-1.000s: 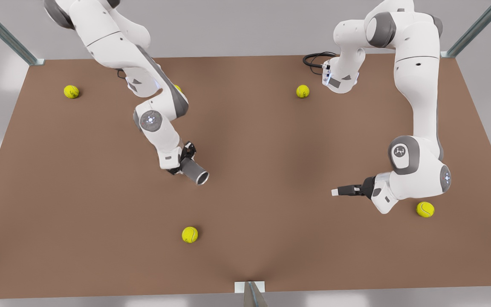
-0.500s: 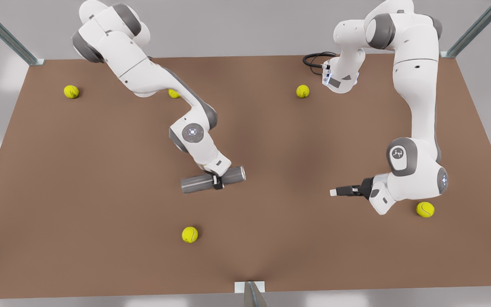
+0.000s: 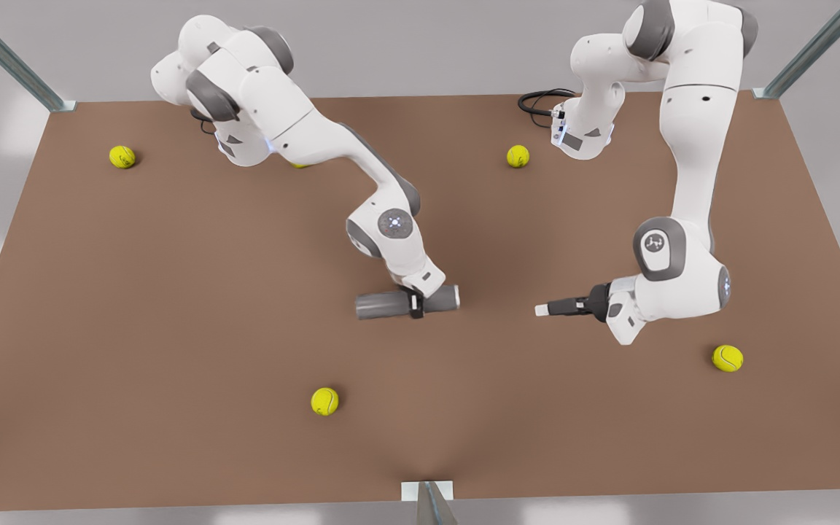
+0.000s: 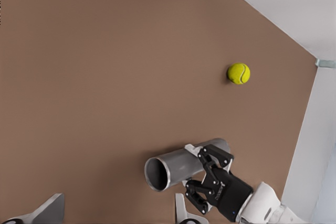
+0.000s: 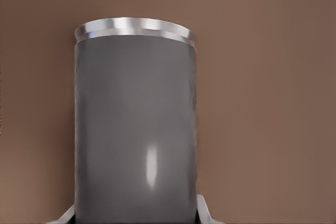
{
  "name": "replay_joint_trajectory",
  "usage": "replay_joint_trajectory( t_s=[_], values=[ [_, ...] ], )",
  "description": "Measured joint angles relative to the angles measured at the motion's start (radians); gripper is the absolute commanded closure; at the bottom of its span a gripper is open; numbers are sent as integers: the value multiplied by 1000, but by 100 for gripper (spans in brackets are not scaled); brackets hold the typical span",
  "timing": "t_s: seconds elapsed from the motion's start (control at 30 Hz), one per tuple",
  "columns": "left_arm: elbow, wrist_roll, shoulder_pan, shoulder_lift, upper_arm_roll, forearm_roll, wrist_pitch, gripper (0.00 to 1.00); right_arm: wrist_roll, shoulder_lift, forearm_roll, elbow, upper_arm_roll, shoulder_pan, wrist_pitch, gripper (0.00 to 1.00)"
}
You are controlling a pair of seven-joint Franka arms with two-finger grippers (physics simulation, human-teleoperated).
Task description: Put the tennis tube upright
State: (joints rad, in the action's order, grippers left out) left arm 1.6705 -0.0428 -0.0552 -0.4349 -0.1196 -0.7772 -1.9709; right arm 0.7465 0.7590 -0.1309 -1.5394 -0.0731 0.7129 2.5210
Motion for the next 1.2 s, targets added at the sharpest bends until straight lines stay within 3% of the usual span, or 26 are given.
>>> replay_joint_trajectory(
  t_s=[0.1,0.13,0.37,0.47,0.53,0.67,0.73,0.83,0.9,1.03,1.2],
  values=[
    [0,-3,2,-4,0,-3,-2,0,-4,30,30,29,30,49,2,21],
    [0,-3,1,-5,0,-4,-2,0,-4,42,34,41,34,61,2,1],
    [-3,-5,3,-2,0,-5,6,0,-35,37,39,42,39,73,-2,0],
    [18,-2,3,15,0,-5,14,0,-37,-85,43,-15,37,48,-55,0],
    [36,1,11,15,-7,-15,3,0,-56,-297,79,-124,30,-56,-154,0],
    [8,-23,0,-68,-44,-144,-17,0,-132,-616,144,-273,25,-430,-388,0],
    [5,-68,0,-90,-57,-184,-17,0,-214,-670,133,-177,31,-577,-603,0],
    [-11,-145,5,-133,-58,-223,-18,0,-373,-806,92,-163,29,-757,-807,0],
    [-18,-147,0,-147,-69,-238,-23,0,-518,-868,37,-153,39,-735,-964,0],
    [-15,-187,-4,-161,-86,-269,-26,0,-617,-838,25,-159,-8,-735,-937,0],
    [-82,-248,-45,-271,-94,-282,-37,0,-615,-820,21,-159,-14,-727,-925,0]
  ],
)
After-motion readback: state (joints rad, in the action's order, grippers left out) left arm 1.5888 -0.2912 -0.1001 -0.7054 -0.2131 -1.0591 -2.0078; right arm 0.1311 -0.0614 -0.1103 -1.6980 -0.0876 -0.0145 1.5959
